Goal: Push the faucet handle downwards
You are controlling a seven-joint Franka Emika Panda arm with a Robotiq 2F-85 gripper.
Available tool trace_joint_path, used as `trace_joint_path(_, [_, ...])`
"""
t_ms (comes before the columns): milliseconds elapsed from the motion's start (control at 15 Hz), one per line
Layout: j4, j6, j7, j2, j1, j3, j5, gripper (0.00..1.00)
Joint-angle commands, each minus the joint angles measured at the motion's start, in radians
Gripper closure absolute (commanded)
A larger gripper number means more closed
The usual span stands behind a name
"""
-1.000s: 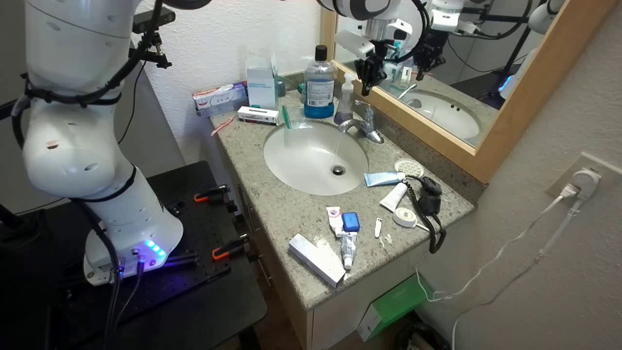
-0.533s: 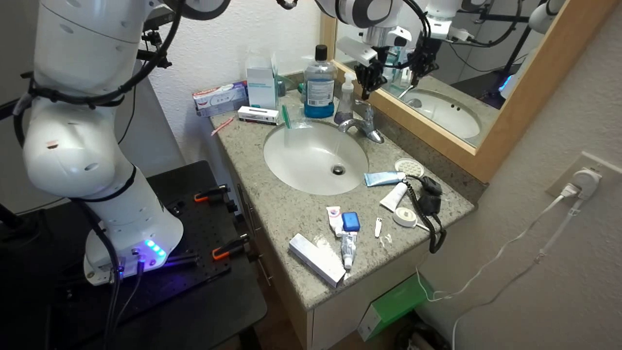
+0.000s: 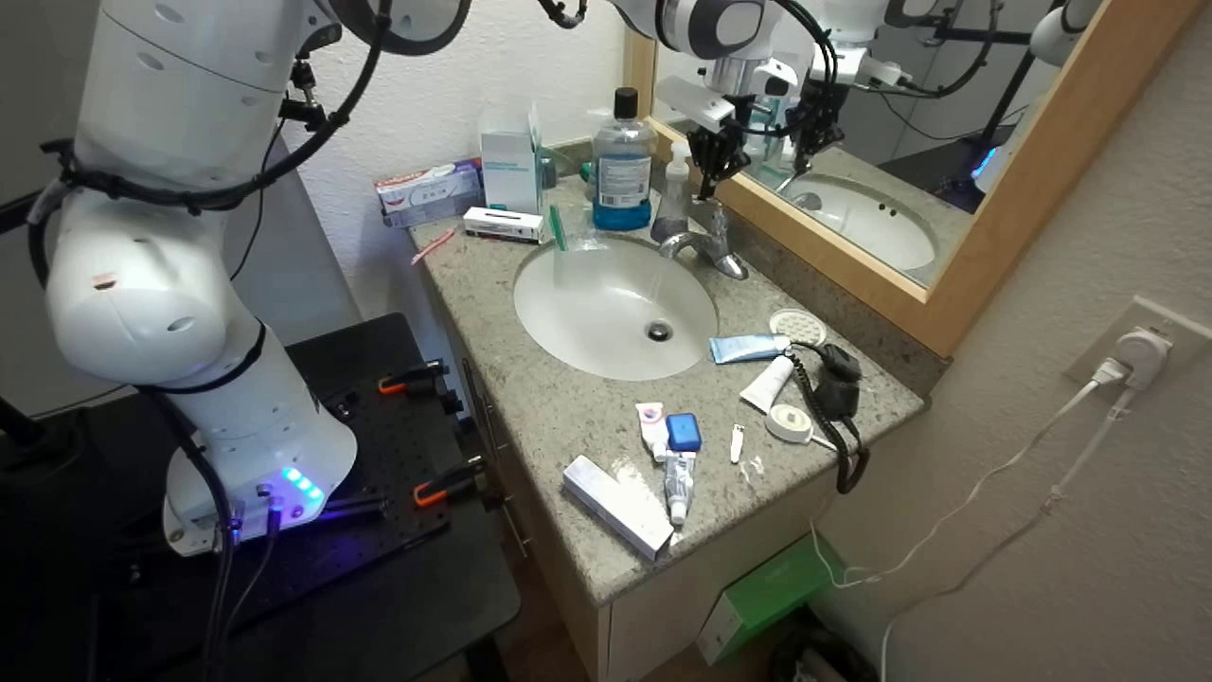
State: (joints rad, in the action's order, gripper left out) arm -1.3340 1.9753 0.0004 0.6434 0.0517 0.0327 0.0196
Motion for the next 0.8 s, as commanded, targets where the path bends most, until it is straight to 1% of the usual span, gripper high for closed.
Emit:
trace_joint_path(0, [0.046,-0.07,-0.002,0.016,0.004,0.002,-0.005,1.0])
trace_joint_path(333, [0.044,-0.101,0.0,0.013,0.002,0.003,-0.001,1.0])
trace_joint_path(733, [0.069,-0.115,-0.008,0.038,-0.005,0.002,0.002,1.0])
